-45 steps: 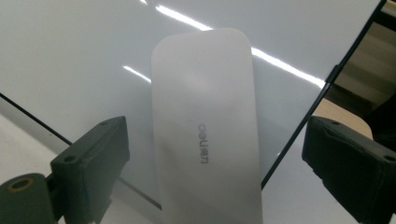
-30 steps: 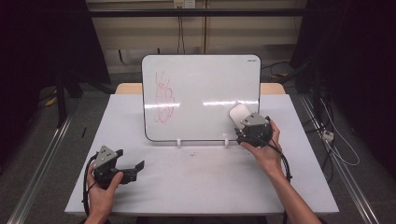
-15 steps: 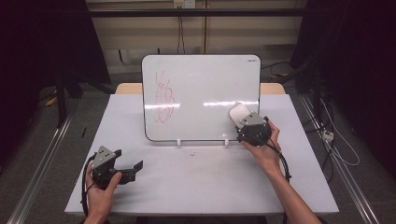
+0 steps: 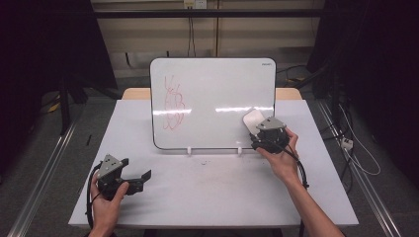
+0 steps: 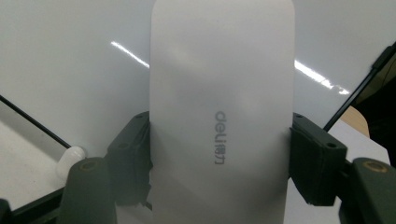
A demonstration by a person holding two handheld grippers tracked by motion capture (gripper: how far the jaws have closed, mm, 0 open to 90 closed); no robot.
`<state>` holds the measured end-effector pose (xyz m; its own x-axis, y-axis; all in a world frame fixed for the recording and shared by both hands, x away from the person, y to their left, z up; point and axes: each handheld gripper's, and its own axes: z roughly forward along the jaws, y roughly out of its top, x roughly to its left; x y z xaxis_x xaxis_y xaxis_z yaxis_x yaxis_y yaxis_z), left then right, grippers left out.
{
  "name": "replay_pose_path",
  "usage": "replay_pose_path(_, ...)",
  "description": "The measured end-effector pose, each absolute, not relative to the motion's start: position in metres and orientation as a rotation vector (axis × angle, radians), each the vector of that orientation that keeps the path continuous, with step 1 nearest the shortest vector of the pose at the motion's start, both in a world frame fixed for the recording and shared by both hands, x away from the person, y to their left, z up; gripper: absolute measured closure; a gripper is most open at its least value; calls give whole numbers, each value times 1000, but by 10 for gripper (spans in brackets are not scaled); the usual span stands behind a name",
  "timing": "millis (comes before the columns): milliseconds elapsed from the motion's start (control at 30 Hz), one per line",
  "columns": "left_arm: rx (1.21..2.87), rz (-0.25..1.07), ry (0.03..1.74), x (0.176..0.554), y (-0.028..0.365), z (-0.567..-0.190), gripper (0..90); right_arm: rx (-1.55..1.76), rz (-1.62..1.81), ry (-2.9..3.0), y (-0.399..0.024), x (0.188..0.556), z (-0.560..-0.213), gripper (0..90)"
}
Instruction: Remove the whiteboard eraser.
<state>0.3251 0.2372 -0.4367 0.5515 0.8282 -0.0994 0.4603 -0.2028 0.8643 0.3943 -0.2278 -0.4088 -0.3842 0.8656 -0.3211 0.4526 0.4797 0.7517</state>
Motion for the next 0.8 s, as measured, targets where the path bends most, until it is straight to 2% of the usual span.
replay_pose_path(800, 1841, 483, 1072, 325, 241, -439, 55, 1138, 930, 2012, -233, 387, -394, 316)
